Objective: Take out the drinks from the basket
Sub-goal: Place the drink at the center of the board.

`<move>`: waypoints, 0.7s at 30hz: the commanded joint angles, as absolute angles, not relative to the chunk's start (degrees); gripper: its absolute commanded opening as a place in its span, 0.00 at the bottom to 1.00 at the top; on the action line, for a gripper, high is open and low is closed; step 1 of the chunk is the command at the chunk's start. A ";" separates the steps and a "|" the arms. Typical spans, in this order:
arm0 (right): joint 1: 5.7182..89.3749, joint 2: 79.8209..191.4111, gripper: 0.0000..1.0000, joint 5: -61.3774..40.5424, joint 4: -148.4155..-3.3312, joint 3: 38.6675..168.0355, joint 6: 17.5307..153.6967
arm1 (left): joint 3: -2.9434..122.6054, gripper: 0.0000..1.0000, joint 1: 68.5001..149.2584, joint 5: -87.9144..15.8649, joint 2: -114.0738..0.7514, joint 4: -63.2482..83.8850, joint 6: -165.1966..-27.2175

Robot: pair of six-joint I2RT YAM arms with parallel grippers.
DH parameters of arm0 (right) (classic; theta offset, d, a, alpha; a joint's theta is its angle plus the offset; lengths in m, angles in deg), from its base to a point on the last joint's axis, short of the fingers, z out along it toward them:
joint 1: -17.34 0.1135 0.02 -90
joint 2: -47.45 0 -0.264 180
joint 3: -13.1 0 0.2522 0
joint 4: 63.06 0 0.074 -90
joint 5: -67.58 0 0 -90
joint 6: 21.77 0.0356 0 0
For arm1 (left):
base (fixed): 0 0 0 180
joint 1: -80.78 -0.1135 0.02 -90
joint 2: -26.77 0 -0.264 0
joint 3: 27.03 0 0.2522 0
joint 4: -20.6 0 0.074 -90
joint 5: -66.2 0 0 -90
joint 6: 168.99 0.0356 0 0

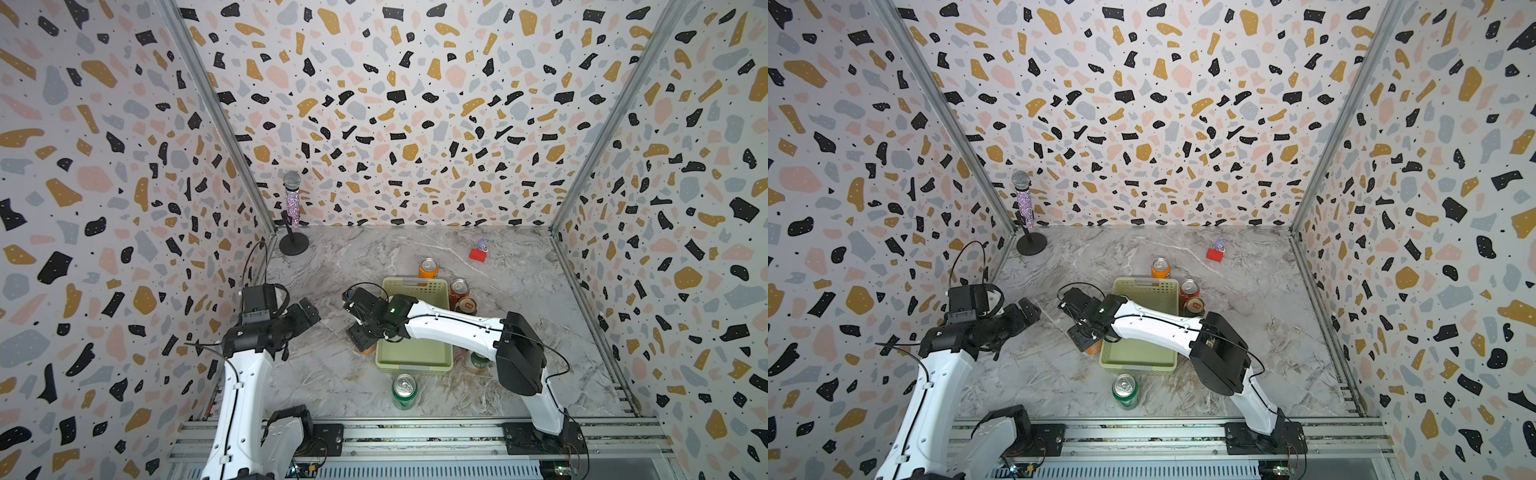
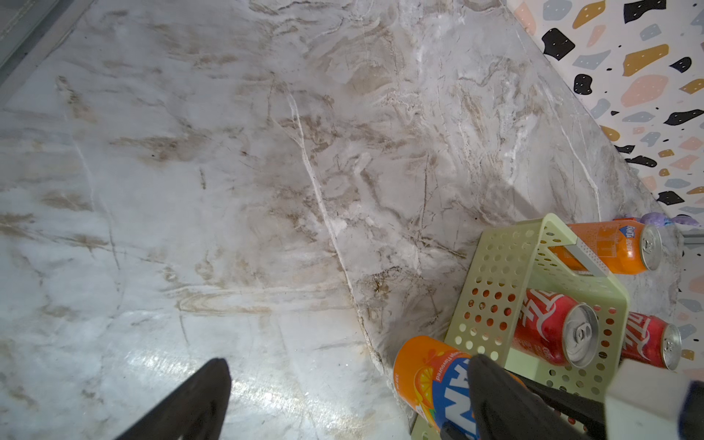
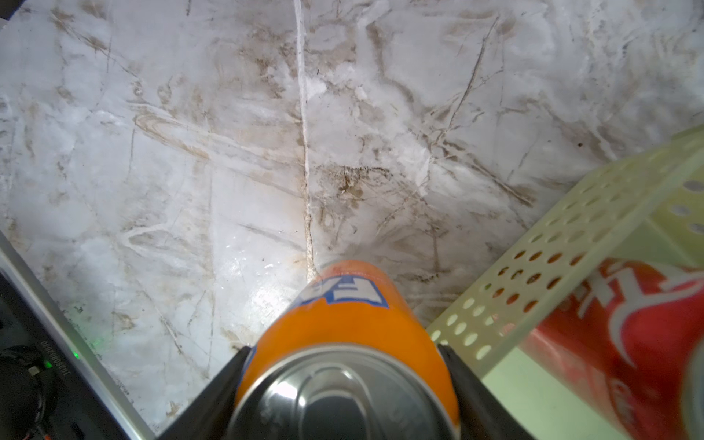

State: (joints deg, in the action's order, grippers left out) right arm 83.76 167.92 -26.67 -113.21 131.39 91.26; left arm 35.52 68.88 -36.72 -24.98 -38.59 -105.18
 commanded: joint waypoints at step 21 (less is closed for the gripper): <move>85.27 166.97 0.67 -29.10 -111.33 131.44 92.53 | 36.47 1.00 68.56 -36.97 -23.92 -38.47 -105.32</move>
State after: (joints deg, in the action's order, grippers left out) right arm 84.98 169.16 -27.76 -112.42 130.93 91.85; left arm 35.52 68.88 -36.77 -24.67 -38.59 -105.20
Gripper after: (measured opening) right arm 0.697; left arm 0.998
